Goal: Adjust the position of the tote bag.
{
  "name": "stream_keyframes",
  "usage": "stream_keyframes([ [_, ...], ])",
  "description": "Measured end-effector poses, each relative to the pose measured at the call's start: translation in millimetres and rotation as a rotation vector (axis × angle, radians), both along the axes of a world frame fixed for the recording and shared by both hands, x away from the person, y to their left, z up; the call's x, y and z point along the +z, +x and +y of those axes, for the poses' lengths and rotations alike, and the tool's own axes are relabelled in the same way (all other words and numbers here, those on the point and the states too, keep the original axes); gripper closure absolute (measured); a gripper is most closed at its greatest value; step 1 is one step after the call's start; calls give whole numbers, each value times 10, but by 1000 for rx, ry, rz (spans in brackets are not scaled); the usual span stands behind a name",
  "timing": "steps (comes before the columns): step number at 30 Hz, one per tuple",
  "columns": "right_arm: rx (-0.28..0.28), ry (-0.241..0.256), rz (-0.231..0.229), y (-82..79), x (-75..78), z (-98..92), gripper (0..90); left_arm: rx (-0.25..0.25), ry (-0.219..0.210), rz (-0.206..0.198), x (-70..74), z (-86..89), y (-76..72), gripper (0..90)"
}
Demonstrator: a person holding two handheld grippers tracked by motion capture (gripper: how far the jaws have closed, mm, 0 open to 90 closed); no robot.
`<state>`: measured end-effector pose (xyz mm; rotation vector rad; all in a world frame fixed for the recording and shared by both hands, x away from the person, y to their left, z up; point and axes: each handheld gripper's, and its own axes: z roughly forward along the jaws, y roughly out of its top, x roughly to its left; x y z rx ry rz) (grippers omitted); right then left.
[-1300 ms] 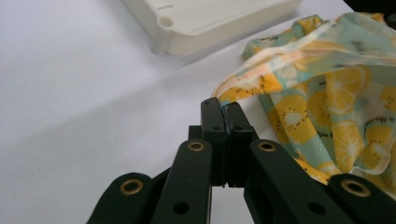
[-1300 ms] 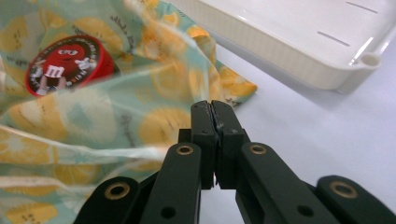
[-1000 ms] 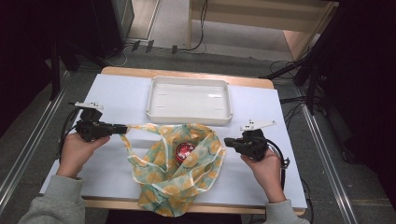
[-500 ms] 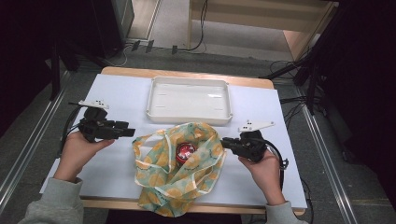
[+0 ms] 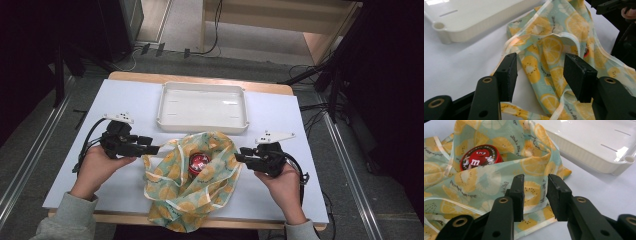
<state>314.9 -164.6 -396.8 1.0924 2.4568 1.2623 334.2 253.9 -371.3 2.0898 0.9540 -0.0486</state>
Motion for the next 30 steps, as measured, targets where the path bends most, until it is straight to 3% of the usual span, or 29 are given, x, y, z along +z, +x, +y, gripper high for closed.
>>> stream_keyframes([
  [9,-12,9,15,-25,-19,-1,535,-41,4,6,-28,-173,-63,437],
  [30,-16,5,7,-96,-70,37,525,-118,14,23,-126,-526,-148,437],
])
